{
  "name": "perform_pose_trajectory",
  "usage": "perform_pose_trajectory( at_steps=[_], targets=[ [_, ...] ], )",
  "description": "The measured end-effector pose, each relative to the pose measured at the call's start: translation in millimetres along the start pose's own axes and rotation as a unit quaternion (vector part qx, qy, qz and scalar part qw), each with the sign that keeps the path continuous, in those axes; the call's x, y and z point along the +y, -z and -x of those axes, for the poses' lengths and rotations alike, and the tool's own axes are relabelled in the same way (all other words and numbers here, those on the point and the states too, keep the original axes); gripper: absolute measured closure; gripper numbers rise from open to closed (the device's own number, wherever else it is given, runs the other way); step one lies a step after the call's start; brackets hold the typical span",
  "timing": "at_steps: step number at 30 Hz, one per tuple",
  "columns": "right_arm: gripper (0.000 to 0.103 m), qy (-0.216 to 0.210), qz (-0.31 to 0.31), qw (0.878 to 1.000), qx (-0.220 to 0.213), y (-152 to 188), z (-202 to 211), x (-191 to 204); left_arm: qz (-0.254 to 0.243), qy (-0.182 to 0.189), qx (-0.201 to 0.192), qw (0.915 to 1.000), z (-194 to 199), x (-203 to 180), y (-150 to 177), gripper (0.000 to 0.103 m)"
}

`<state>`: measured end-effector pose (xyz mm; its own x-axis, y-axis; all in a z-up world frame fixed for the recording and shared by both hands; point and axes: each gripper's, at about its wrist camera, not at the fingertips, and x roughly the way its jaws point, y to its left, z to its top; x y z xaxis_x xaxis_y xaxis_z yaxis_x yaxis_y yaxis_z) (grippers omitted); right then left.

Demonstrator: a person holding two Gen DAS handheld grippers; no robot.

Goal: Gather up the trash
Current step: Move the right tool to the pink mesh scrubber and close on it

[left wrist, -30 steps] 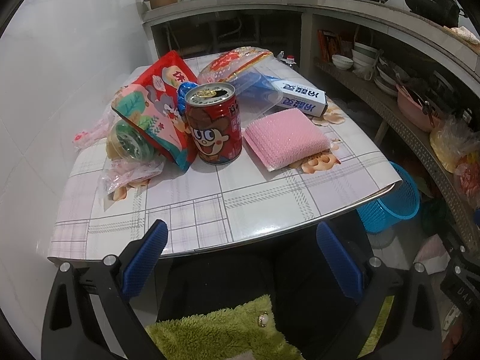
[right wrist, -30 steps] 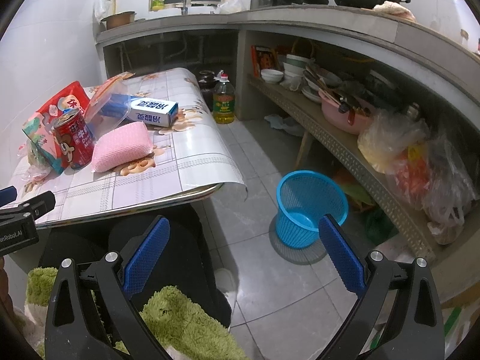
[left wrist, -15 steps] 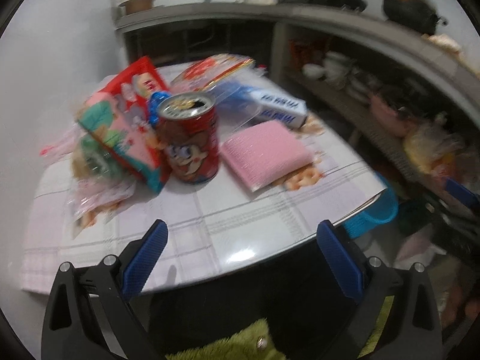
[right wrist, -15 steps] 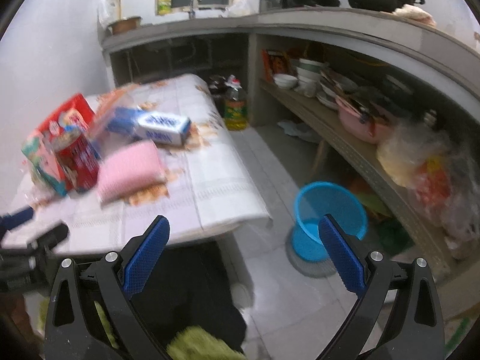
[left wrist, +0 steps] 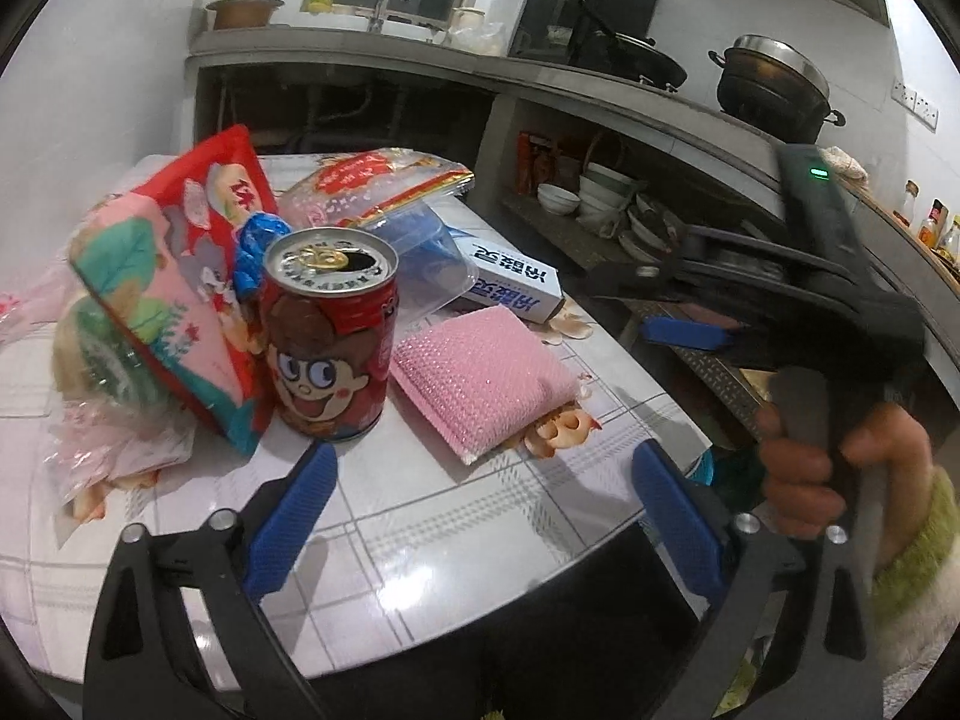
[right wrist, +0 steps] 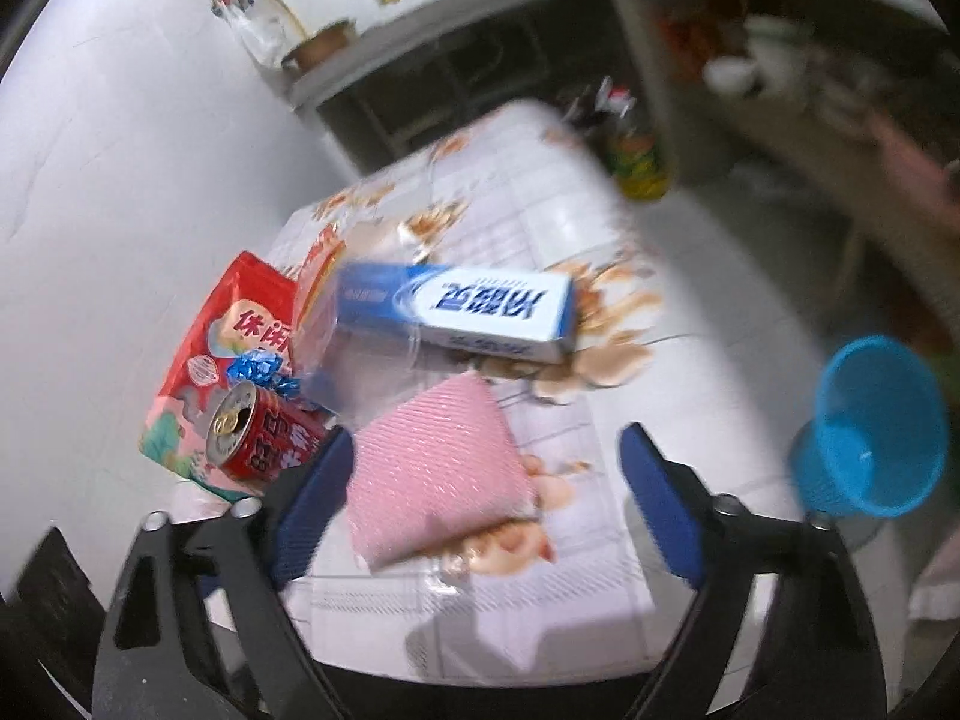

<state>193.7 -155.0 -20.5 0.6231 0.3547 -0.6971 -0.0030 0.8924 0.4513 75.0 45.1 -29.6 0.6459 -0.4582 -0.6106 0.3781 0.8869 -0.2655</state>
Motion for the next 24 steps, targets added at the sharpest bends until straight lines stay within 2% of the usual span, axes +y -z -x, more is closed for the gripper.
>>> perform_pose_trajectory(
  at_steps=[2, 4, 7, 10, 13, 19, 24],
  targets=[
    [0.041, -0.016, -0.014, 0.999, 0.032, -5.4, -21.0, -5.0, -0.005, 0.001, 0.011, 0.9999, -11.2, 0.9, -2.9, 0.021],
    [0.059, -0.038, -0.034, 0.997, 0.064, -7.0, -36.9, -12.6, -0.006, 0.001, 0.024, 0.9997, -22.8, 2.8, -5.0, 0.035],
    [0.075, -0.069, -0.073, 0.989, 0.105, -1.2, -50.7, -24.0, -0.002, 0.003, 0.04, 0.9992, -39.2, 6.6, -7.4, 0.048],
    [0.078, -0.097, -0.099, 0.983, 0.118, 6.7, -50.7, -31.6, 0.004, 0.004, 0.059, 0.9983, -55.0, 10.5, -8.5, 0.058],
    [0.08, -0.099, -0.119, 0.98, 0.121, 14.4, -38.5, -41.0, 0.008, 0.004, 0.067, 0.9977, -62.3, 12.5, -8.3, 0.062],
    [0.081, -0.089, -0.146, 0.978, 0.115, 34.3, -18.6, -49.3, -0.012, 0.011, 0.066, 0.9977, -66.0, 3.0, -9.1, 0.063],
    [0.082, -0.088, -0.17, 0.975, 0.116, 54.5, -4.0, -52.9, -0.022, -0.001, 0.064, 0.9977, -63.9, -4.3, -7.9, 0.063]
  ],
)
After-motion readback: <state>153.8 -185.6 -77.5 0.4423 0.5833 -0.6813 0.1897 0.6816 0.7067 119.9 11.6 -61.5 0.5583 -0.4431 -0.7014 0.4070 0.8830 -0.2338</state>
